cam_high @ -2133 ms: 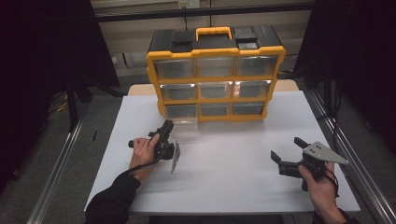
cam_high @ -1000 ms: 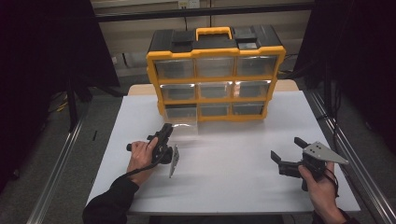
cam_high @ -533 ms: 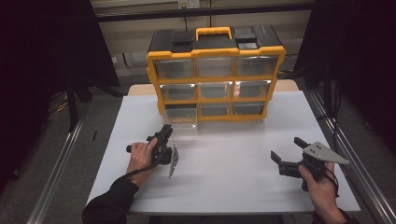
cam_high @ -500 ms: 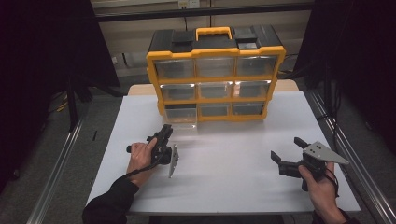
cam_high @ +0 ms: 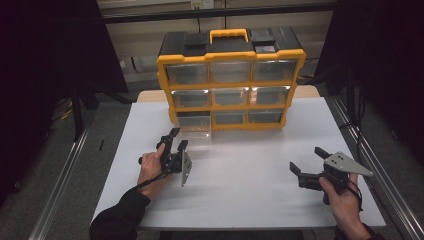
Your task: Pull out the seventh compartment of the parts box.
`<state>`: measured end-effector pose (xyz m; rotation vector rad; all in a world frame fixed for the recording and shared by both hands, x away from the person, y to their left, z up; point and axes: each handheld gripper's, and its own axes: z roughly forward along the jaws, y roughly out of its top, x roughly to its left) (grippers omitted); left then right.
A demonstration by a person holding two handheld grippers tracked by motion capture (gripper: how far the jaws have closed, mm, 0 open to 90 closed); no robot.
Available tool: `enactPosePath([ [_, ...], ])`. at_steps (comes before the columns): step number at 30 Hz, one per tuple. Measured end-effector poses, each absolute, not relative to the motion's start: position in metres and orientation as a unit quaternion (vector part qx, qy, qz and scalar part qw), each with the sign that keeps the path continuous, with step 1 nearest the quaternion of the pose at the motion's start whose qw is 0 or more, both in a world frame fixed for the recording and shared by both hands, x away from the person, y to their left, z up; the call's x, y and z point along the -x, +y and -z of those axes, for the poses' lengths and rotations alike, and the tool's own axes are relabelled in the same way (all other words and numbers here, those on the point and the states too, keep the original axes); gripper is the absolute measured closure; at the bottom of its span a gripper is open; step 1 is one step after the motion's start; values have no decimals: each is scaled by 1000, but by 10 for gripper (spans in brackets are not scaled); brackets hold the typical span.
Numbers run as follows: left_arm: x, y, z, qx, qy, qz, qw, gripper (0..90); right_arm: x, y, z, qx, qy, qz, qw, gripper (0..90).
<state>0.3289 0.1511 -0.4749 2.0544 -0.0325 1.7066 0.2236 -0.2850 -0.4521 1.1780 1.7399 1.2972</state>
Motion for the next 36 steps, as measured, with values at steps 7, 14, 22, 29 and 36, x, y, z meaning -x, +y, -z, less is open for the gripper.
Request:
enactPosePath([
  [7, -334, 150, 476, -755, 41, -598, 265, 153, -224, -286, 453, -453, 665, -495, 328, 9],
  [14, -338, 154, 464, -745, 115, -567, 331, 93, -225, -286, 453, -454, 666, -493, 327, 11],
  [22, -344, 164, 453, -746, 230, -481, 399, 71, -225, -287, 454, -458, 664, -493, 327, 11],
  [29, -349, 172, 448, -736, 327, -382, 453, 71, -226, -287, 454, -457, 666, -492, 325, 11],
  [36, -350, 177, 443, -717, 390, -294, 498, 68, -226, -287, 454, -457, 667, -491, 324, 14],
])
